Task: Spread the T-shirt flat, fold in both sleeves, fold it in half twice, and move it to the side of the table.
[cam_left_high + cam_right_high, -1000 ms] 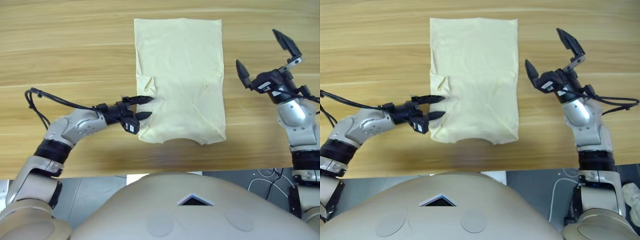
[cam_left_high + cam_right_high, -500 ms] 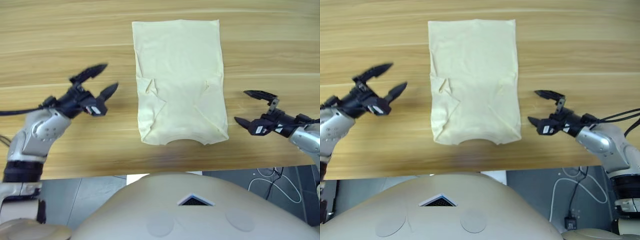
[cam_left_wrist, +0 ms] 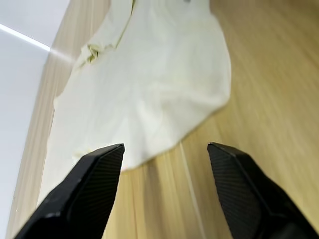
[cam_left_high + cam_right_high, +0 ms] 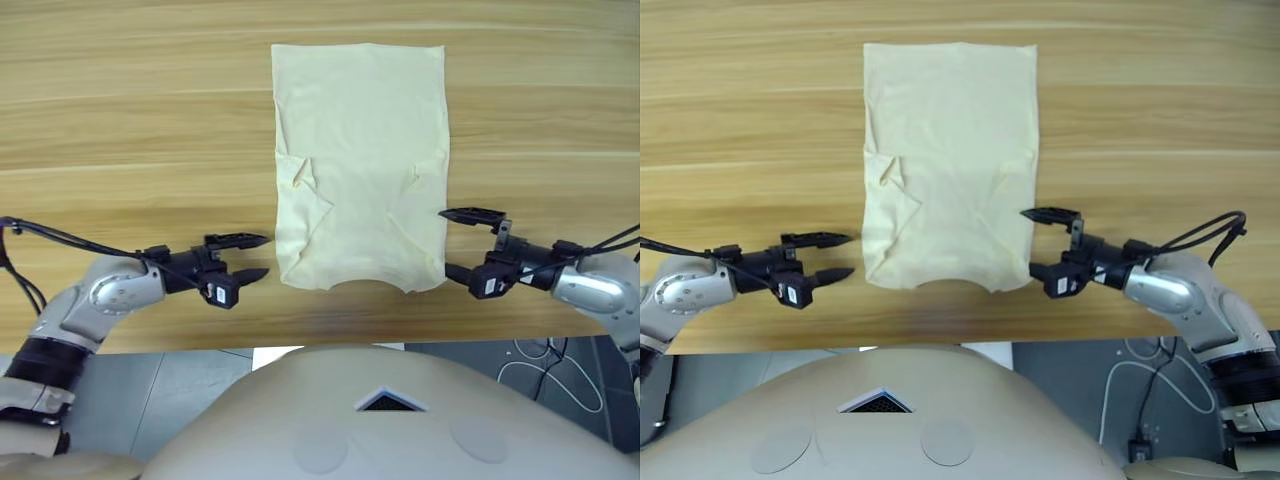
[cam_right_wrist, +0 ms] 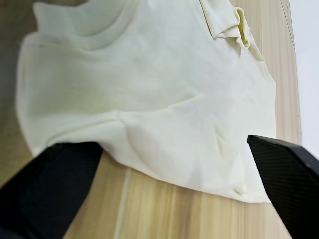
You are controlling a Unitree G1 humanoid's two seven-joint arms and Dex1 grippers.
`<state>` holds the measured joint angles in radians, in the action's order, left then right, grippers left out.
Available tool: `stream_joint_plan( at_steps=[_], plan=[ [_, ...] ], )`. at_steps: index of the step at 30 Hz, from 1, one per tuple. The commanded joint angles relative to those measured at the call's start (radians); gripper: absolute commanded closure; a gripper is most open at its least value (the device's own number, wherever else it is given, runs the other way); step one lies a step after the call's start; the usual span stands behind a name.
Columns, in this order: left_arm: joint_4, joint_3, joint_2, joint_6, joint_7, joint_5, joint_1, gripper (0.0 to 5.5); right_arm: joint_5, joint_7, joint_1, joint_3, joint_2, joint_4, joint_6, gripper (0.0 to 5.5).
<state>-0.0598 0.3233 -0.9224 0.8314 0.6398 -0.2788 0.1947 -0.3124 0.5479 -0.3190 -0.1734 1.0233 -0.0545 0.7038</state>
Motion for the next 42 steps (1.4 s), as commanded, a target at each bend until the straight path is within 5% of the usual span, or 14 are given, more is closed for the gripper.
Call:
stream_joint_plan(
  at_steps=[1, 6, 16, 33, 42],
  plan=[
    [-0.047, 0.057, 0.010, -0.003, 0.053, -0.041, -0.017, 2.34, -0.050, 0.030, -0.077, 0.005, 0.030, 0.022, -0.031, 0.24],
    [-0.102, 0.086, 0.026, 0.021, 0.050, -0.050, -0.072, 2.34, -0.063, 0.038, -0.064, -0.029, 0.000, 0.028, -0.016, 0.51],
    [-0.111, 0.143, 0.043, 0.044, 0.059, -0.063, -0.104, 2.34, -0.086, 0.024, -0.016, -0.058, -0.024, 0.067, 0.014, 2.40],
    [-0.152, 0.179, 0.049, 0.061, 0.056, -0.070, -0.124, 5.03, -0.081, 0.027, 0.005, -0.085, -0.014, 0.095, 0.046, 5.47],
    [-0.137, 0.155, 0.041, 0.065, 0.042, -0.011, -0.101, 5.47, -0.043, -0.006, 0.022, -0.061, -0.037, 0.137, 0.058, 5.50]
  ],
)
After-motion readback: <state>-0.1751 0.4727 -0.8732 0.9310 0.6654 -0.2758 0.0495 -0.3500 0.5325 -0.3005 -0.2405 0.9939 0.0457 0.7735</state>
